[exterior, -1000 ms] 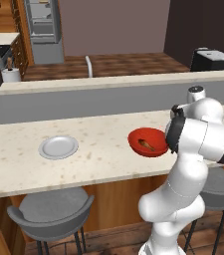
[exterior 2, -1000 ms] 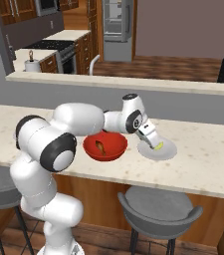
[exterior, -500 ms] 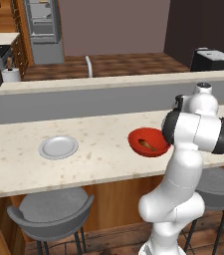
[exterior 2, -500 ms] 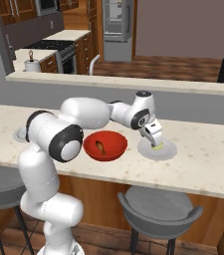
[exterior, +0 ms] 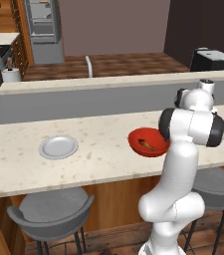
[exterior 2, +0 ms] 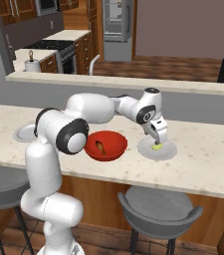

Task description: Pick the chicken drumstick and lemon wedge from their plates and place them in the bowl. Then put the bowl in the fridge.

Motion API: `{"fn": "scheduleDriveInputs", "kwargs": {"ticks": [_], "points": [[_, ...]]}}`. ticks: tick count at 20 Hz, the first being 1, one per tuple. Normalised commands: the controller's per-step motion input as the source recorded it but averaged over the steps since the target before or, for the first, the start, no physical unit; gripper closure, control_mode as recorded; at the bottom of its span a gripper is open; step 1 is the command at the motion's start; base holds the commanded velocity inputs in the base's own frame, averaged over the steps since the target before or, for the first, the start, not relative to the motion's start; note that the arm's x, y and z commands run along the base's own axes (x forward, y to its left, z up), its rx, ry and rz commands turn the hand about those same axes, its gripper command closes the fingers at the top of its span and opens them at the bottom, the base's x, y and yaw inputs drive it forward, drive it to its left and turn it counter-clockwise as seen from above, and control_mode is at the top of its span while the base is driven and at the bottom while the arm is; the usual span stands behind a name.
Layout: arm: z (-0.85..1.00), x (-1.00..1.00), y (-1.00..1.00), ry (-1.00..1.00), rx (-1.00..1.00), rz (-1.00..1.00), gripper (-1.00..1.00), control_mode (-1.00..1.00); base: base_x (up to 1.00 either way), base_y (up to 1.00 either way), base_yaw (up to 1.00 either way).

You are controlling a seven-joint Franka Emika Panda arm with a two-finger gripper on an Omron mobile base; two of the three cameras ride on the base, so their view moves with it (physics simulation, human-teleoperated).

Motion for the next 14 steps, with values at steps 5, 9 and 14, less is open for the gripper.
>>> {"fn": "scheduleDriveInputs", "kwargs": {"ticks": [5,9,14], "points": [[-0.11,0.12,0.0,0.04,0.0,0.0,-1.0,-1.0,0.0,0.0,0.0],[-0.21,0.05,0.0,0.03,0.0,0.0,-1.0,-1.0,0.0,0.0,0.0],[-0.12,0.0,-0.05,0.02,0.03,0.0,-1.0,-1.0,0.0,0.0,0.0]]}}
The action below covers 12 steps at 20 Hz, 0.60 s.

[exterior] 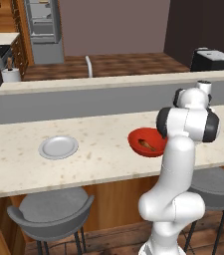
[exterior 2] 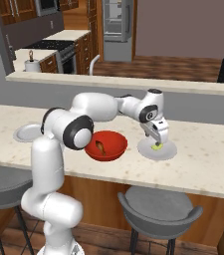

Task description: Pick the chicken drumstick and lemon wedge from their plates and place them in the bowl. Then put the bowl in the fridge.

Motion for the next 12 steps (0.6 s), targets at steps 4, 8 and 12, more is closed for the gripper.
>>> {"fn": "scheduleDriveInputs", "kwargs": {"ticks": [4,8,12], "points": [[-0.18,0.04,0.0,0.0,0.0,0.0,-1.0,-1.0,0.0,0.0,0.0],[-0.16,0.18,0.0,0.0,0.0,-0.02,-1.0,-1.0,0.0,0.0,0.0],[-0.18,0.3,0.0,0.0,0.0,-0.03,-1.0,-1.0,0.0,0.0,0.0]]}}
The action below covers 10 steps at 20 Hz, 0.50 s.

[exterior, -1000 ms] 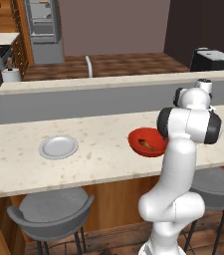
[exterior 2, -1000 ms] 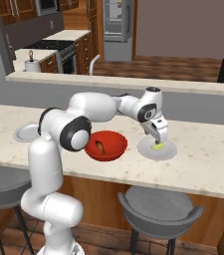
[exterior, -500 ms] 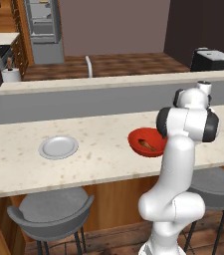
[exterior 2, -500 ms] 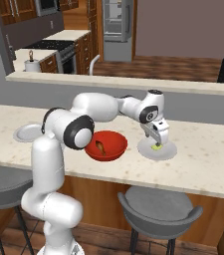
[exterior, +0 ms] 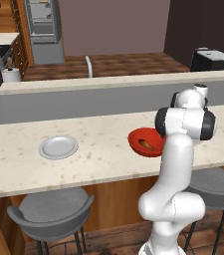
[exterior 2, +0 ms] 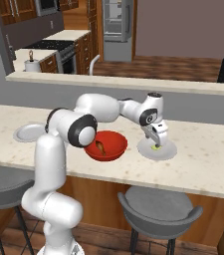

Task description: Pick the chicken drumstick and lemon wedge from their plates and place them in the bowl. Then put the bowl in the fridge.

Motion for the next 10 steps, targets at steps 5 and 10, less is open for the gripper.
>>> {"fn": "scheduleDriveInputs", "kwargs": {"ticks": [5,10], "points": [[-0.16,0.29,-0.02,0.05,0.0,-0.03,-1.0,-1.0,0.0,0.0,0.0],[-0.16,0.29,-0.01,0.04,0.0,-0.02,-1.0,-1.0,0.0,0.0,0.0]]}}
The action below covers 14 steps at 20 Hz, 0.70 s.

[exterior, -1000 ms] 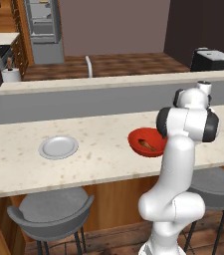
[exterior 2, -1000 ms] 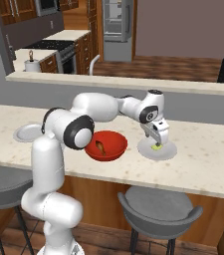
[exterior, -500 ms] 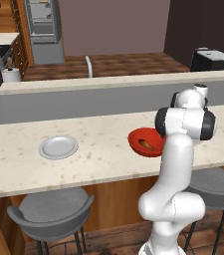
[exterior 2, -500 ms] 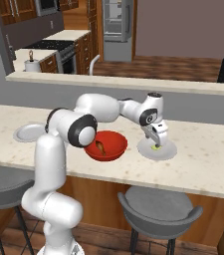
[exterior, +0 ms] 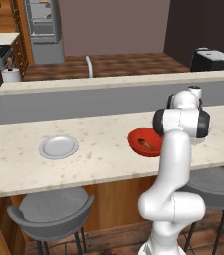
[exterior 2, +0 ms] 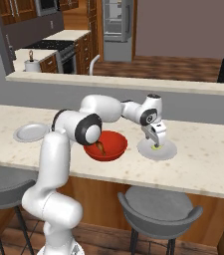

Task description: Pick the chicken drumstick and lemon wedge from their plates and place them in the bowl. Then put the bowl in the fridge.

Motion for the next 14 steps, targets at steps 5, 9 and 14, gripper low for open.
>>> {"fn": "scheduleDriveInputs", "kwargs": {"ticks": [5,9,14], "points": [[-0.19,0.2,-0.06,0.04,0.0,0.0,-1.0,-1.0,0.0,0.0,0.0],[-0.2,0.2,-0.07,0.04,0.0,0.0,-1.0,-1.0,0.0,0.0,0.0],[-0.21,0.07,-0.15,0.01,0.0,0.0,-1.0,-1.0,0.0,0.0,0.0]]}}
